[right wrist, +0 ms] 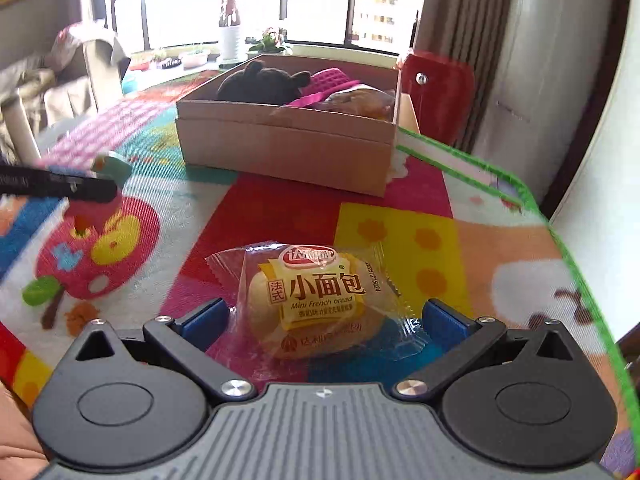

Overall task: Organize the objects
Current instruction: 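Carry the toy figure into the box with the left tool while the right tool drops the bread bun in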

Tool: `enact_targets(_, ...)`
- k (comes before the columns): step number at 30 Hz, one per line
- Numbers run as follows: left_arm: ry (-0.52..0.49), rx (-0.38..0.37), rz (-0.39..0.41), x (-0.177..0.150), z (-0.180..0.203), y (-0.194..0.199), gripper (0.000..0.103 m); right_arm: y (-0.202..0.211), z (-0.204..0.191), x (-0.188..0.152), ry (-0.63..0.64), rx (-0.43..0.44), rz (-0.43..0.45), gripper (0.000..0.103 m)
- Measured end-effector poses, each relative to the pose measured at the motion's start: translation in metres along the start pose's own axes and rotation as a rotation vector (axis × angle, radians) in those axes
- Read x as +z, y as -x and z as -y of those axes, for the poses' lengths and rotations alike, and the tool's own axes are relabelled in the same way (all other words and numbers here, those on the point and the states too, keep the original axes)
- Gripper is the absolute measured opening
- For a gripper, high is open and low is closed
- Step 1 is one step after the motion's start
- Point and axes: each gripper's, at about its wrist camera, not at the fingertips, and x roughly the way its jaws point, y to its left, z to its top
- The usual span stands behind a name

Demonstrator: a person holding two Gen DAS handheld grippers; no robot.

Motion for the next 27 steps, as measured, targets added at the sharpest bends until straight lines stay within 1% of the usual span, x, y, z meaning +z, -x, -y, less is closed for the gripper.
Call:
enact_targets(2,-0.003,0.012,-0.012,-0.002,0.001,-0.003,0.046,0.001,0.004,0.001,-0.055,0.063,-0.007,0.103)
enact_targets(4,-0.01,0.024,-0.013,-0.004,0.001,-0.002,0.046,0.005,0.004,0.003,-0.087,0.092,-0.006,0.103)
enact_targets(8,0.002,0.032,0.004,-0.005,-0.006,0.004,0.046,0.016,0.01,0.004,-0.116,0.06,0.021,0.103)
enact_targets(10,0.017,0.031,0.005,-0.005,-0.01,0.005,0.046,0.021,0.014,0.002,-0.087,0.051,0.033,0.103)
enact_targets(12,0.029,0.02,0.002,-0.005,-0.011,0.003,0.046,0.023,0.013,0.0,-0.044,0.061,0.03,0.103)
enact_targets(17,0.008,-0.022,-0.003,-0.006,-0.006,0.003,0.046,0.019,0.014,-0.004,-0.016,0.076,-0.04,0.103)
enact_targets(19,0.005,-0.03,-0.003,-0.006,-0.005,0.003,0.046,0.018,0.018,-0.007,-0.012,0.107,-0.067,0.103)
enact_targets(21,0.006,-0.033,-0.002,-0.006,-0.007,0.003,0.046,0.021,0.018,-0.011,0.03,0.131,-0.095,0.103)
enact_targets(23,0.014,-0.036,-0.001,-0.006,-0.009,0.003,0.046,0.023,0.015,-0.016,0.129,0.079,-0.105,0.103)
enact_targets(24,0.017,-0.038,-0.001,-0.006,-0.009,0.002,0.046,0.023,0.013,-0.018,0.183,0.034,-0.108,0.103)
enact_targets(25,0.021,-0.038,-0.003,-0.005,-0.01,0.002,0.046,0.021,0.011,-0.018,0.222,-0.027,-0.103,0.103)
enact_targets(26,0.023,-0.039,-0.005,-0.006,-0.011,0.001,0.046,0.017,0.01,-0.017,0.257,-0.117,-0.088,0.103)
enact_targets(27,0.023,-0.041,-0.007,-0.006,-0.011,0.0,0.046,0.014,0.012,-0.014,0.263,-0.194,-0.07,0.103)
